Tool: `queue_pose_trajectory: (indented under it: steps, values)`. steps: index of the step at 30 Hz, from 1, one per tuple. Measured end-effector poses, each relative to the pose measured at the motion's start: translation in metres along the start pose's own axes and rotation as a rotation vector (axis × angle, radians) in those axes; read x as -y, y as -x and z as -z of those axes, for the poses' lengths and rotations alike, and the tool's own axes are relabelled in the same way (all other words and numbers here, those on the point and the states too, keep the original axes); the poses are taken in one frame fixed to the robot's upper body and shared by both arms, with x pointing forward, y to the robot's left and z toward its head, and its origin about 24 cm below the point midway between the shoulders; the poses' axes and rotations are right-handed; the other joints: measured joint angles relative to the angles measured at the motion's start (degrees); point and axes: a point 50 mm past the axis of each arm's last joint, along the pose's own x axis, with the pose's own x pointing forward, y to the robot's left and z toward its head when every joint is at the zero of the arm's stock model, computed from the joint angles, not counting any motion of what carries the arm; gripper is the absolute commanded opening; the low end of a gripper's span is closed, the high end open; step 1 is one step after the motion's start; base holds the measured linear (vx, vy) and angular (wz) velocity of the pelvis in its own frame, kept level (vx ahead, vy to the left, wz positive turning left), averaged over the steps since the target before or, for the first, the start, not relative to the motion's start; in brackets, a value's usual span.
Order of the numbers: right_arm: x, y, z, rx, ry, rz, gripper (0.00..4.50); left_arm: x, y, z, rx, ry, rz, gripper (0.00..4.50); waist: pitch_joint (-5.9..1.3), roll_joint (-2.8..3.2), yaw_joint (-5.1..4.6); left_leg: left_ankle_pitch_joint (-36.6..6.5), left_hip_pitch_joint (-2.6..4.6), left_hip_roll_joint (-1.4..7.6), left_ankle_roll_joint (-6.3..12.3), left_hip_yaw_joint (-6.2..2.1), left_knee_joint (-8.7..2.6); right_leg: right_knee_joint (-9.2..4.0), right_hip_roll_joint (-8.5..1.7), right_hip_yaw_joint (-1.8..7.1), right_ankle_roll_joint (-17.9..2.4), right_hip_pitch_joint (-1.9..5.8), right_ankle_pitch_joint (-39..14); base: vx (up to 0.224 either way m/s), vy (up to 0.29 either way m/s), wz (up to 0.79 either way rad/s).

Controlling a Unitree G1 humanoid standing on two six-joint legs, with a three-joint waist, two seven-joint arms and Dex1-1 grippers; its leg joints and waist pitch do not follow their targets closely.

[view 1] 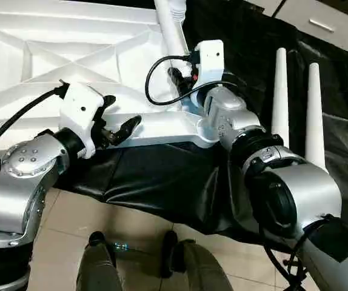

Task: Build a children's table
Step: Pick table leg

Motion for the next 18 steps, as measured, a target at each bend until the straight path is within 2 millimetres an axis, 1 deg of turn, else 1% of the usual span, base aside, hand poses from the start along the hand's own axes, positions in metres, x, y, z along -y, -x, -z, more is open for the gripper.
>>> queue_pose_trajectory:
  steps: [5, 12, 18]
  values:
    - [-0.001, 0.0, -0.001, -0.01, -0.007, -0.011, 2.54, -0.001, 0.001, 0.0, -0.005, 0.005, 0.0, 3.76, 0.0, 0.0, -0.06, 0.02, 0.04, -0.01, -0.04, 0.0, -0.07, -0.02, 0.0, 0.0, 0.01, 0.0, 0.0, 0.0, 0.0, 0.0]
    - [0.0, -0.002, -0.007, -0.043, -0.076, -0.028, 2.46, -0.004, 0.002, 0.0, -0.024, 0.003, 0.003, 3.76, 0.0, 0.0, -0.4, 0.17, 0.24, -0.02, -0.27, 0.0, -0.38, -0.04, 0.02, 0.0, 0.02, 0.01, -0.02, 0.0, 0.0, 0.0]
    - [0.001, -0.002, -0.012, -0.026, -0.12, -0.022, 2.12, -0.009, 0.0, -0.003, -0.021, -0.001, -0.007, 3.76, 0.03, 0.05, -0.41, 0.32, 0.28, -0.01, -0.5, -0.06, -0.63, -0.03, 0.02, -0.07, 0.07, 0.01, 0.02, 0.0, 0.0, 0.0]
